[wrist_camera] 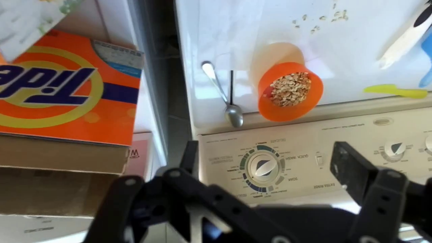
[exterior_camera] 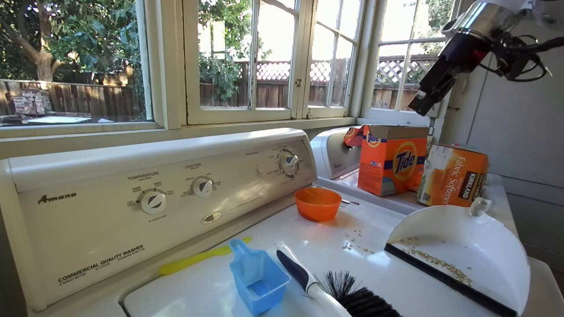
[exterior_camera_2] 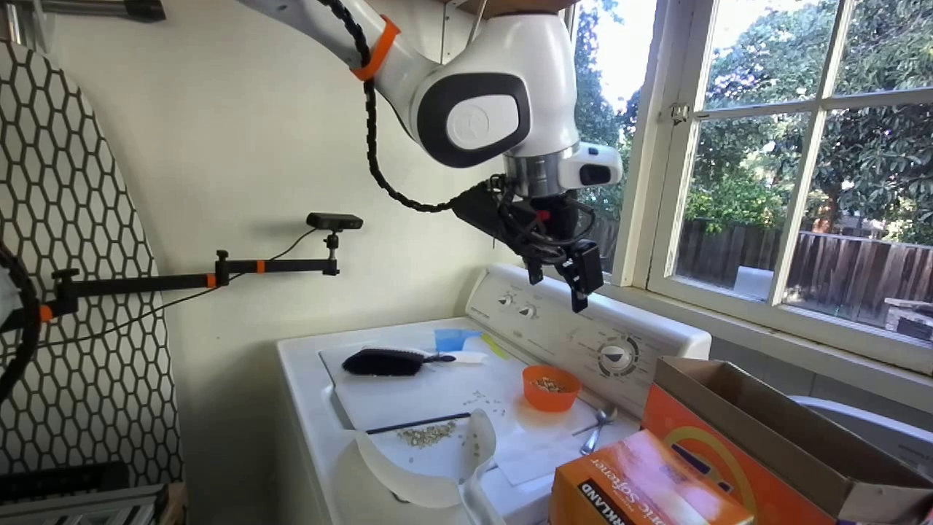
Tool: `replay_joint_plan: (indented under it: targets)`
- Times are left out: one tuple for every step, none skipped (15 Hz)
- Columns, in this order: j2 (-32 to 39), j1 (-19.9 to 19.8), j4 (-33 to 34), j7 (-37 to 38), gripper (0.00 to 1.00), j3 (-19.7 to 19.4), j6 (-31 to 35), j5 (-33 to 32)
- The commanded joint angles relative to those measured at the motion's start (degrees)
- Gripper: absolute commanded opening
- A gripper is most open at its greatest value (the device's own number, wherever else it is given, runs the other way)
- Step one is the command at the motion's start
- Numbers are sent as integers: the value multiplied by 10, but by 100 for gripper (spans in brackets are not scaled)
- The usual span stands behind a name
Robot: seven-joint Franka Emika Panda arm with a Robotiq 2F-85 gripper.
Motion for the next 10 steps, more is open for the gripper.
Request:
replay_joint_plan:
  targets:
    - [53, 6, 14, -42, 100, 16, 37, 49]
    - [63, 4, 16, -50, 100, 21, 42, 59]
    - [76, 2, 20, -62, 100, 26, 43, 70]
    - [86, -1, 24, -71, 100, 30, 40, 78]
    - [97, -4, 28, -80, 100, 34, 34, 85]
    - [107, -7, 33, -86, 100, 38, 30, 87]
    - [119, -10, 39, -89, 100, 42, 23, 92]
    - [128, -13, 44, -89, 100, 46, 18, 92]
    - [140, -17, 56, -88, 100, 50, 1, 85]
    - [148, -20, 65, -86, 100, 53, -9, 79]
